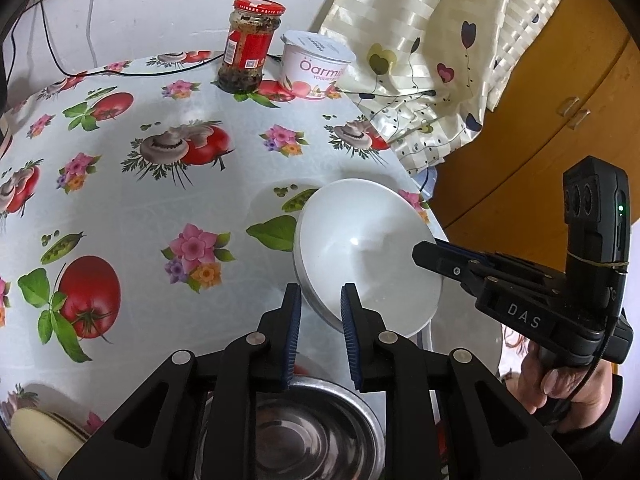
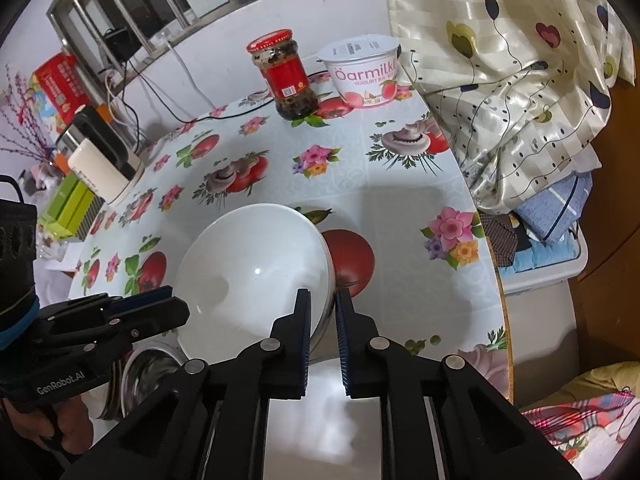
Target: Organize plates and bowls
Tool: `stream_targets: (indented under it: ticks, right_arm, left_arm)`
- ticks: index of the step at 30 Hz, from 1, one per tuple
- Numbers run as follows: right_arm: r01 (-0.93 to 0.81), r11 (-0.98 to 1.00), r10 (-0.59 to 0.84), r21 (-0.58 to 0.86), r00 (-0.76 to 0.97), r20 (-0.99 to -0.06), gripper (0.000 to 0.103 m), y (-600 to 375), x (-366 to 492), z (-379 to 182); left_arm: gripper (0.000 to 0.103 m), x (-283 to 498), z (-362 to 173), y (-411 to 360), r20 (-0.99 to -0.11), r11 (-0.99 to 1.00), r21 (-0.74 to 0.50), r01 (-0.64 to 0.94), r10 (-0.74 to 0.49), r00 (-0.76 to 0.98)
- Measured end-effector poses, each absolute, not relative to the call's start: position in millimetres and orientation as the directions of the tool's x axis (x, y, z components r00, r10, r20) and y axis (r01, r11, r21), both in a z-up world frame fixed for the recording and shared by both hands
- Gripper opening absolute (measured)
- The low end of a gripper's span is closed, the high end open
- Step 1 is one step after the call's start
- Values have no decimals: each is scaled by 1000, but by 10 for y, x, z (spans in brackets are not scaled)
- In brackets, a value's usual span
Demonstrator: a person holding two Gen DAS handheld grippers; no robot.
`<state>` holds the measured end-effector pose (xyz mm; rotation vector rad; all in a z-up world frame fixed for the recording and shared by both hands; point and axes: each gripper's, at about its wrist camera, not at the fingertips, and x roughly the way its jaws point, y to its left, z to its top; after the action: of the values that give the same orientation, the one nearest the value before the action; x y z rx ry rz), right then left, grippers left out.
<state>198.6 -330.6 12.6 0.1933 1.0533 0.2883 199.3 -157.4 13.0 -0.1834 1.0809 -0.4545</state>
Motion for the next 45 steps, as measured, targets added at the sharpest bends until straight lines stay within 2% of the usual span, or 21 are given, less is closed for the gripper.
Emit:
stream_targets:
  ticks: [25,45]
  right_arm:
    - [-158,945,328,287,475,-817,13,-3145,2005,250]
    - [-189,945,326,266,505,-799,13,-2906,1764,584]
  left_arm:
    - [18,1955,196,-1407,-799,905,-357,233,-425,425]
    - [18,1677,543,-1165,-754,904,-359,231,-427,499]
